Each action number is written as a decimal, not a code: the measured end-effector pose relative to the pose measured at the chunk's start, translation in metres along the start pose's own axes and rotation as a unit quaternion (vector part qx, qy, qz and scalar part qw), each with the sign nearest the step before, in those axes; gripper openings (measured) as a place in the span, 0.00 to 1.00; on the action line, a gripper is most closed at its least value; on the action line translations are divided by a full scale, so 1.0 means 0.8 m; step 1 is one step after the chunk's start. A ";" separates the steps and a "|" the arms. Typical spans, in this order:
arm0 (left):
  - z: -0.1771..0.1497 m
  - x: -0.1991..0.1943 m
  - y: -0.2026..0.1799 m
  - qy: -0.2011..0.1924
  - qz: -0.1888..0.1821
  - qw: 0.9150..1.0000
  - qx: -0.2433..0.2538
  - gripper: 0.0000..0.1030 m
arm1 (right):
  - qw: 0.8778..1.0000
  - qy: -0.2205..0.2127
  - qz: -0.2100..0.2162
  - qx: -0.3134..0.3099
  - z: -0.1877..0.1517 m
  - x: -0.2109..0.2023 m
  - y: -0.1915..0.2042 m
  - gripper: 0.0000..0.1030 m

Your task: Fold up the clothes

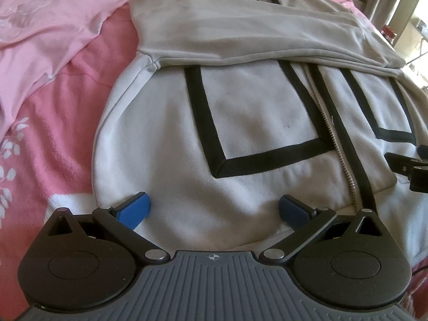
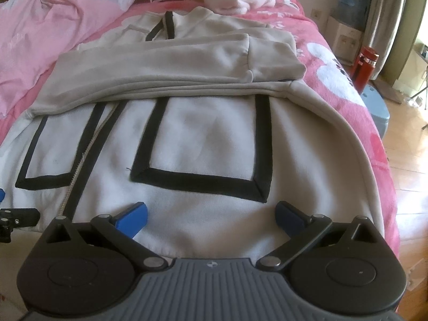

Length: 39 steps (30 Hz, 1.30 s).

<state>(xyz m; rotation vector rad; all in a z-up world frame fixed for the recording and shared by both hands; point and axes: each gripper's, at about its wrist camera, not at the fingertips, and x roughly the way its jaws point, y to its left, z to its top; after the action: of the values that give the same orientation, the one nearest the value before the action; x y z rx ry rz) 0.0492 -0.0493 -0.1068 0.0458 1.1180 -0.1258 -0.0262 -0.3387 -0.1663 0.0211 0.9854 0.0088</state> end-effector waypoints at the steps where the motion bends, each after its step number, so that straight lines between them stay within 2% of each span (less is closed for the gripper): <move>1: -0.001 -0.001 0.000 -0.001 0.000 1.000 0.000 1.00 | 1.000 -0.001 0.001 0.000 0.000 0.000 -0.001 1.00; 39: -0.006 0.003 -0.002 -0.015 0.005 1.000 -0.003 1.00 | 1.000 -0.009 0.000 -0.002 -0.003 0.000 -0.002 1.00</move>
<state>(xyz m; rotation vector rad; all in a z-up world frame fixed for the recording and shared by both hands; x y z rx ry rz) 0.0460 -0.0503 -0.1108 0.0445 1.0886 -0.1151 -0.0287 -0.3403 -0.1675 0.0179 0.9680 0.0104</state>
